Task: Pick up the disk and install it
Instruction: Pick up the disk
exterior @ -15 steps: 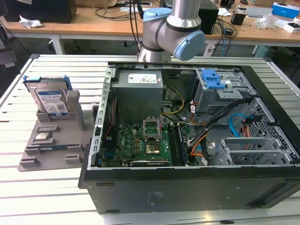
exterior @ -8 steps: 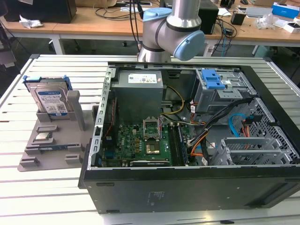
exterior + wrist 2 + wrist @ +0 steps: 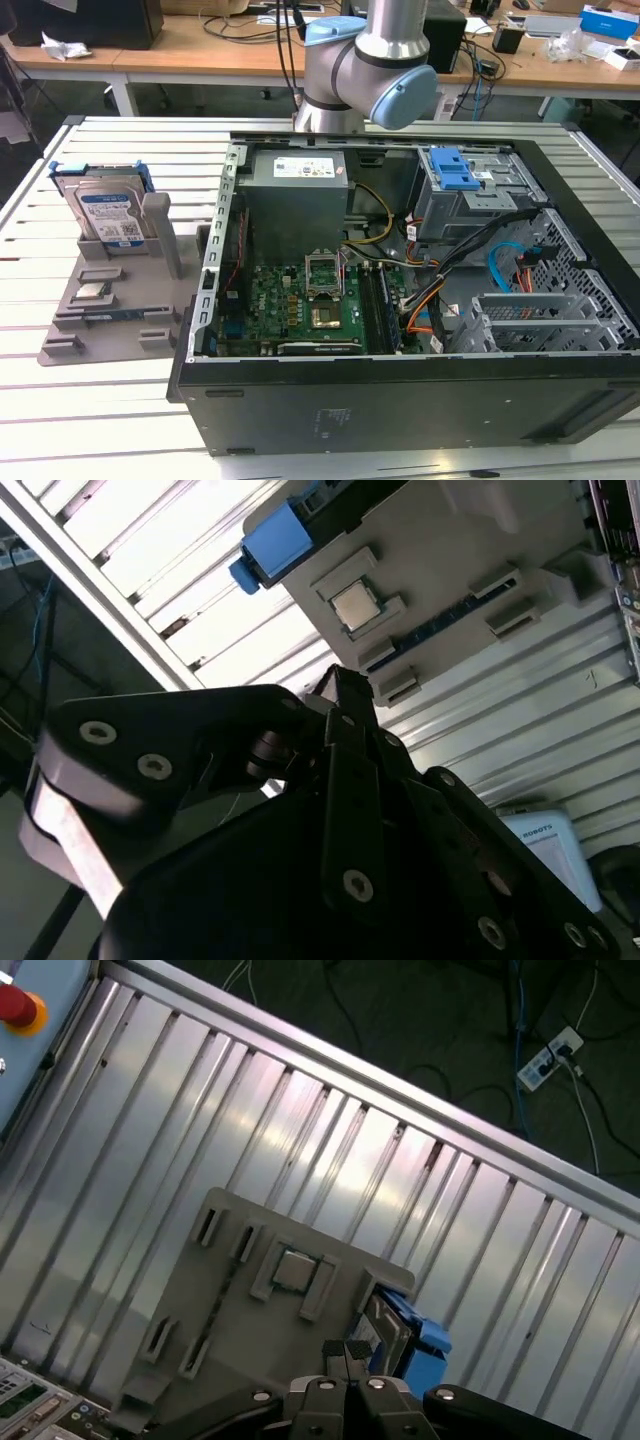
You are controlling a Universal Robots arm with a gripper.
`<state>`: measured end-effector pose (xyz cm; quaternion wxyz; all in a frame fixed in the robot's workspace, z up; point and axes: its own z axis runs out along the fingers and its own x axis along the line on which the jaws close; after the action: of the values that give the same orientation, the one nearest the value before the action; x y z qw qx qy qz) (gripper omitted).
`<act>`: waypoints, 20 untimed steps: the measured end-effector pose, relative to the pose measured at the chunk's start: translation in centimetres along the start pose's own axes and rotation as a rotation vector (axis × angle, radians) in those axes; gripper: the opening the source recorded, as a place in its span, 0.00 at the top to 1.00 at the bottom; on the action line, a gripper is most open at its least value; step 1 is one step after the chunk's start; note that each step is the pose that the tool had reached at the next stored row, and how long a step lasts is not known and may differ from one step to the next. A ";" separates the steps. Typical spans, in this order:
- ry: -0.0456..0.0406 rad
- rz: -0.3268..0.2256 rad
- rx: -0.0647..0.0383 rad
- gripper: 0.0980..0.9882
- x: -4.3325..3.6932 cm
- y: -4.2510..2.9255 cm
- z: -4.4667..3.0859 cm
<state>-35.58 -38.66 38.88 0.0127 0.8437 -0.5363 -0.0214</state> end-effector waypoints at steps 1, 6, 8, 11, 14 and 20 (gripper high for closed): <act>-0.0005 0.012 0.000 0.99 0.00 0.00 0.00; -0.0049 0.119 0.002 0.99 0.00 0.00 0.01; -0.0058 0.147 0.003 0.99 0.00 0.00 0.02; -0.0069 0.190 0.004 0.99 0.00 0.00 0.02; -0.0081 0.231 0.004 0.99 0.00 0.00 0.03; -0.0102 0.293 0.005 0.99 0.00 0.00 0.04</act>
<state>-35.58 -38.65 38.83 0.0107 0.7563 -0.6537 -0.0221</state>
